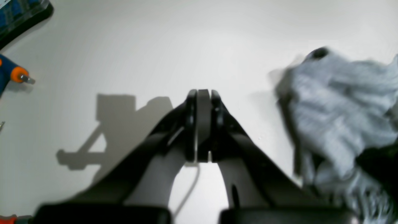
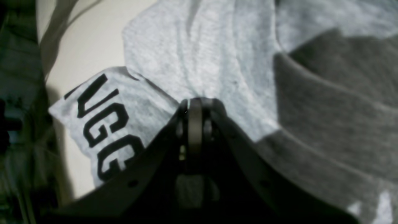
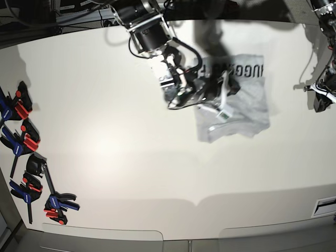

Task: Fold the T-shirt properly
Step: 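Press the bundle flat with the right gripper and release the left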

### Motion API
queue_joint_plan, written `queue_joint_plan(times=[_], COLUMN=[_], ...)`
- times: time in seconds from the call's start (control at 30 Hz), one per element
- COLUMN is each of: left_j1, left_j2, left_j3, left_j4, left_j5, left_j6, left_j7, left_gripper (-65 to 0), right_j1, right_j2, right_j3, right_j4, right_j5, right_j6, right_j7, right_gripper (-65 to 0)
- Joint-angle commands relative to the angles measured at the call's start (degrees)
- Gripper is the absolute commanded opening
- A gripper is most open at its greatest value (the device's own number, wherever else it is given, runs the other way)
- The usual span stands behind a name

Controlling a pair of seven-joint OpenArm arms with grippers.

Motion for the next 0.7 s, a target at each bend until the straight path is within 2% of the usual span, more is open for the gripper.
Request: queue_joint_plan(times=[0.0,0.07,0.13,0.53,0.67], left_j1=[-0.3,-0.3,-0.3,-0.3,-0.3], left_j2=[-1.1,-1.1,-1.1,-1.1,-1.1], left_j3=[-0.4,-0.4,-0.4,-0.4,-0.4], left_j4=[1.0,1.0,1.0,1.0,1.0], left_j5=[-0.7,-0.7,-0.7,-0.7,-0.7], left_j6=[-0.2,-0.2,-0.2,-0.2,-0.2], left_j7=[-1.7,-1.7,-1.7,-1.7,-1.7], left_gripper=[-65.0,-65.0,-65.0,-65.0,-65.0], right_j1=[0.6,0.6,0.6,0.5,0.5], right_j2=[0.7,0.7,2.3,16.3,20.8], right_j3=[2.0,5.0,7.0,8.6,8.5], right_j4=[0.0,0.0,0.0,0.0,0.0], right_j5=[-4.5,-4.3,-3.7,-2.6,-0.4], right_j6=[-1.6,-0.8,-0.6,-0.6,2.8], right_j7=[-3.4,-3.5,-3.7,-5.4,-7.0], right_gripper=[-65.0,-65.0,-65.0,-65.0,-65.0])
